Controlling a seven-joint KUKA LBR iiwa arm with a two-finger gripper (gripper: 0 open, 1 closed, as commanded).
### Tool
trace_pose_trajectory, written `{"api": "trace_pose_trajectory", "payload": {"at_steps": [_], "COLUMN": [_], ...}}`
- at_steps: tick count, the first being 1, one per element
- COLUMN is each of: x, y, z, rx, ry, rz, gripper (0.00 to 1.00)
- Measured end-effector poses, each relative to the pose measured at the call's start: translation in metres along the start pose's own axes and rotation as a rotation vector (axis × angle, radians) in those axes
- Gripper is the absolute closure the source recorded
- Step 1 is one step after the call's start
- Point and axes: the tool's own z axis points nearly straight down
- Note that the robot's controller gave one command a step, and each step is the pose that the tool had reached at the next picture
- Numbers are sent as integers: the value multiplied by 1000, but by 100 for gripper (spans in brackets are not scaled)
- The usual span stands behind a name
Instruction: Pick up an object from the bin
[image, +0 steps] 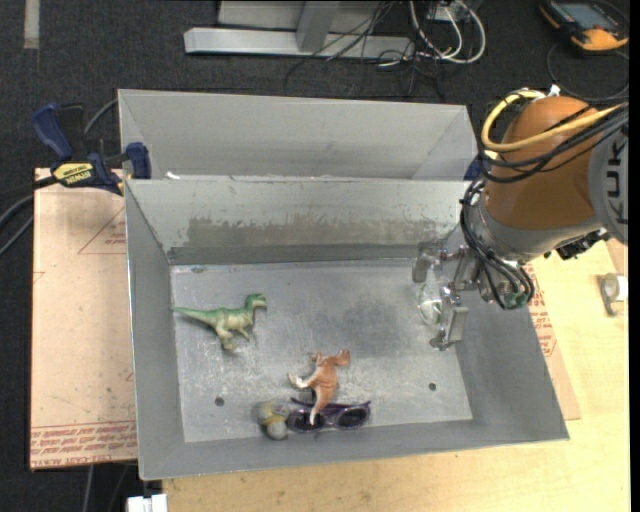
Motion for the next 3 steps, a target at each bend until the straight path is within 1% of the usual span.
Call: {"api": "trace_pose_trajectory", "payload": {"at_steps": [1, 2, 3], "x": [-2, 36, 28], "y": [0, 27, 25], "z": [-5, 67, 92], "rx": [1, 0, 0], "ry": [-8, -5, -8], "rz": [-3, -93, -73], "gripper": [0, 0, 0]}}
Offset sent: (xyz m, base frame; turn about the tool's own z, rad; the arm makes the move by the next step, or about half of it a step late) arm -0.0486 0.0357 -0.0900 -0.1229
